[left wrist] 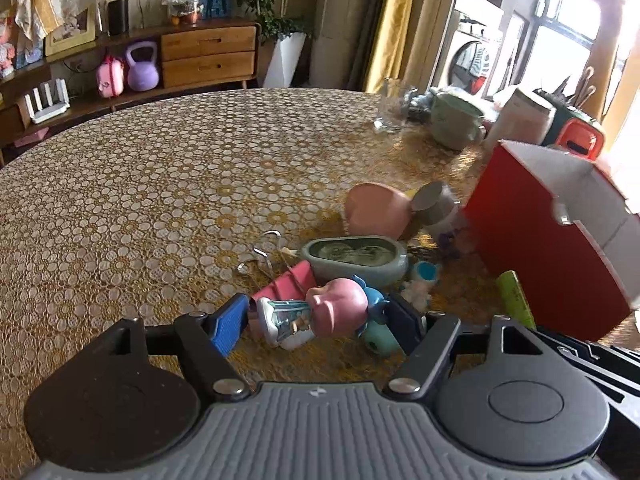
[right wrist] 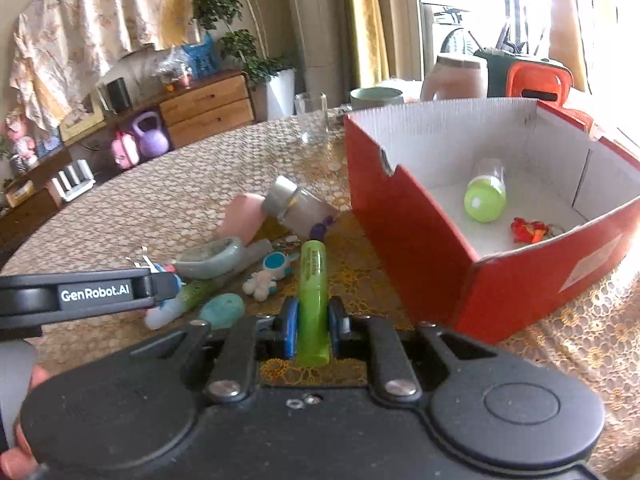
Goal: Organize rigid objects
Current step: 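Grasp the pink-headed figure toy with the left gripper while the right gripper grasps the green highlighter, then carry both items over the red box and open both grippers to drop them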
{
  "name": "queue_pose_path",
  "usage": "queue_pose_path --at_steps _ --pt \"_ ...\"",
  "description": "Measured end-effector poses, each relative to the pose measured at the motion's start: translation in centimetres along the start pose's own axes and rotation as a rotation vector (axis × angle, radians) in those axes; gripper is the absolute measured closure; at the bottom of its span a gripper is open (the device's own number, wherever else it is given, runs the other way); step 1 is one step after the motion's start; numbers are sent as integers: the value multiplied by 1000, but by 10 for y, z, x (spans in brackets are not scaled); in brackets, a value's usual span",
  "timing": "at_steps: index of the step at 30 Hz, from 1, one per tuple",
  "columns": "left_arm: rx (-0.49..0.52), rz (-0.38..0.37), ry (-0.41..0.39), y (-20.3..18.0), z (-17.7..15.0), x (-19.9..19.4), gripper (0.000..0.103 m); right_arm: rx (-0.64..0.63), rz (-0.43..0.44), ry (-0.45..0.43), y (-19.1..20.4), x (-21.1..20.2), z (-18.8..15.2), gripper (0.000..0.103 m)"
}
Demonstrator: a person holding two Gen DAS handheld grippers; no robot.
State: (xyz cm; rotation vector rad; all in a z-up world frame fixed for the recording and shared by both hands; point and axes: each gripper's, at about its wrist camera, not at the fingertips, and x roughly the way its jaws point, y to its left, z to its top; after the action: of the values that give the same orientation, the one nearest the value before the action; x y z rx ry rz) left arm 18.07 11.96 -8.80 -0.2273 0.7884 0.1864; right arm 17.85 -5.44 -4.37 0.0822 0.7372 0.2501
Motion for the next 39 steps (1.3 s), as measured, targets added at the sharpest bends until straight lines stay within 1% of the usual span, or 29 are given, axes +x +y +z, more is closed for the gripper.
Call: queue_pose_path --at_steps 4,9,11,14,20,25,29,32,37,39 --pt "24 -16 -1 -10 3 -20 28 10 43 -18 -12 -25 14 89" --pt "51 -58 0 -30 10 -44 28 1 87 -37 -31 -55 36 89" --pt "76 -70 -14 -41 13 -53 28 -7 90 -45 -39 -63 44 89" --pt "100 -103 -33 -58 20 -65 28 14 105 -41 -51 -74 54 89" --pt "150 -180 -47 -101 35 -74 28 34 73 -50 -79 -81 69 89" --pt "212 -220 -40 -140 45 -68 28 51 23 -65 -106 -77 81 89" --pt "261 -238 -24 -170 53 -55 28 72 -10 -56 -130 -66 91 89" --pt "286 -259 5 -191 60 -40 28 71 -45 -58 -146 -57 98 89" --pt "341 -265 49 -228 65 -13 28 80 -103 -50 -172 -36 109 89" --pt "349 -267 69 -239 66 -2 28 70 -109 -23 -181 -24 112 89"
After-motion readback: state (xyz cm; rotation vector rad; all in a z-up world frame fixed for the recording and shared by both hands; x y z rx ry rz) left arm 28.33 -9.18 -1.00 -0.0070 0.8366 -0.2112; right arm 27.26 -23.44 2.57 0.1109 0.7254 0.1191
